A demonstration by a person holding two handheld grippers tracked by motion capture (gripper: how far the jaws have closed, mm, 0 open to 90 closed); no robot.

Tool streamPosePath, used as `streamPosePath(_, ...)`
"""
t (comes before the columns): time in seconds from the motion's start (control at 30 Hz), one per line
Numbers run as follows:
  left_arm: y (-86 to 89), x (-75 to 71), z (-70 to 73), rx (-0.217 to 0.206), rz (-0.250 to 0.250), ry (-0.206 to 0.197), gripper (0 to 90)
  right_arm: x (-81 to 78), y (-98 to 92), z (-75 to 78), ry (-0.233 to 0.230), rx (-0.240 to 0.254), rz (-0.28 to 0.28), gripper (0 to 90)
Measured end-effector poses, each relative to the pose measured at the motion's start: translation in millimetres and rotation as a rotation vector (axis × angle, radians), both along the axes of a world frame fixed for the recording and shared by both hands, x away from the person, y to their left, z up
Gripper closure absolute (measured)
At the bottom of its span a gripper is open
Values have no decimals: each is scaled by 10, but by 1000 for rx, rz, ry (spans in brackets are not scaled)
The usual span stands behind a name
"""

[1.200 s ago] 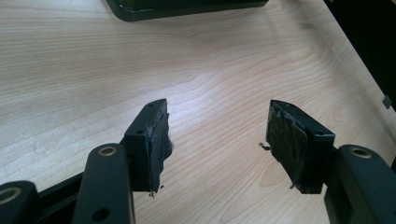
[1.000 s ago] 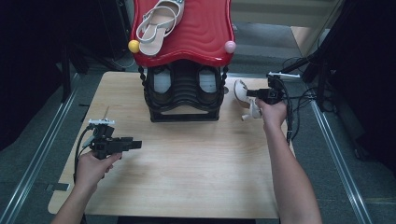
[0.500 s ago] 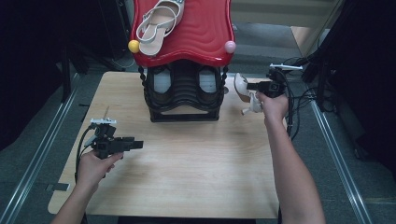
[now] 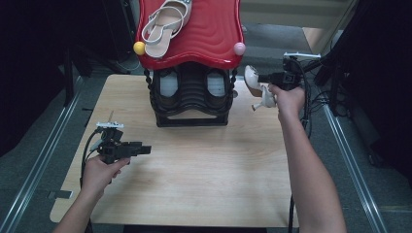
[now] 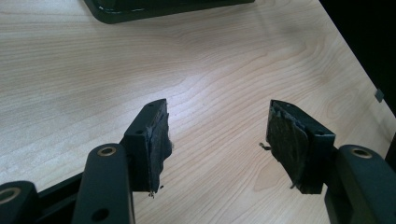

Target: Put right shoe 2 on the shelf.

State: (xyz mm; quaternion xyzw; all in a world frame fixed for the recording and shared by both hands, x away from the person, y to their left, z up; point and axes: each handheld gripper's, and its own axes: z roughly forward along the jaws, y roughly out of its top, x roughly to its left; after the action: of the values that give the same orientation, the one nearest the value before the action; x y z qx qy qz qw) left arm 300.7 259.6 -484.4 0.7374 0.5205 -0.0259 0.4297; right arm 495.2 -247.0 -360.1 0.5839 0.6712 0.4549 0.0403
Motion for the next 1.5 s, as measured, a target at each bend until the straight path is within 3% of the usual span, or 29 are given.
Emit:
streamPosePath(0.87, -38, 12, -7, 5, -17, -2, 396, -6, 168, 836, -73, 15, 9, 885)
streamPosePath(1.5, -42, 3, 16, 6, -20, -7, 399, -119, 314, 1639, -153, 23, 15, 885)
